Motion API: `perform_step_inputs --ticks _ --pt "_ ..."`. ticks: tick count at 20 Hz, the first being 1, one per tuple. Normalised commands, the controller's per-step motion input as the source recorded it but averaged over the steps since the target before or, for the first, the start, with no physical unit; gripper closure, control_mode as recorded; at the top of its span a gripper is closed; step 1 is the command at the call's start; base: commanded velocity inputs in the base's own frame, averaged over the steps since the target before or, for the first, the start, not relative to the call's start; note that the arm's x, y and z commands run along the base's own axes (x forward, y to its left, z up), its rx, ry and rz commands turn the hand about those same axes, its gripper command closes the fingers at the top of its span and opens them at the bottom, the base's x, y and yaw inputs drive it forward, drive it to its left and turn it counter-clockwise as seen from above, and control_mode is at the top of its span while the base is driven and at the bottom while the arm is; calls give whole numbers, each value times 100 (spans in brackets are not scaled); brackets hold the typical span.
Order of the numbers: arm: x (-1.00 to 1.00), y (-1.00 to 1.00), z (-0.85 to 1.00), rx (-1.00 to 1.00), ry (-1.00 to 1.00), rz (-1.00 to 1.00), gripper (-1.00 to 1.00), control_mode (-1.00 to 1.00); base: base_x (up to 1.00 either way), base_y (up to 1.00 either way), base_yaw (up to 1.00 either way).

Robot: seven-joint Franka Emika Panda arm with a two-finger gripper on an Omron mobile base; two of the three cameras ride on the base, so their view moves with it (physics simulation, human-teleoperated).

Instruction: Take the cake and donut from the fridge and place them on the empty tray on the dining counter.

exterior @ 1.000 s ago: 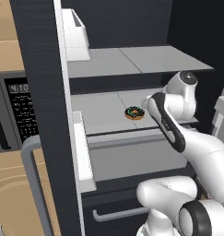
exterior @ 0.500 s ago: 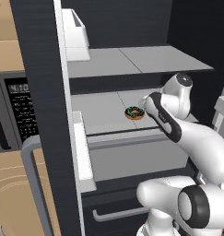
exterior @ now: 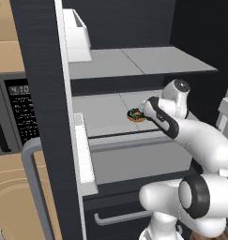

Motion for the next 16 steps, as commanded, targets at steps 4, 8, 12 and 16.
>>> perform_step_inputs --ticks 4,8,12,16 --pt "42 0 -29 0 0 0 -100 -100 0 0 0" --pt "37 0 -18 0 -1 0 -100 -100 0 0 0" --pt "34 0 -3 0 0 0 -100 -100 0 0 0" --pt "19 0 -1 0 0 0 -100 -100 0 0 0"
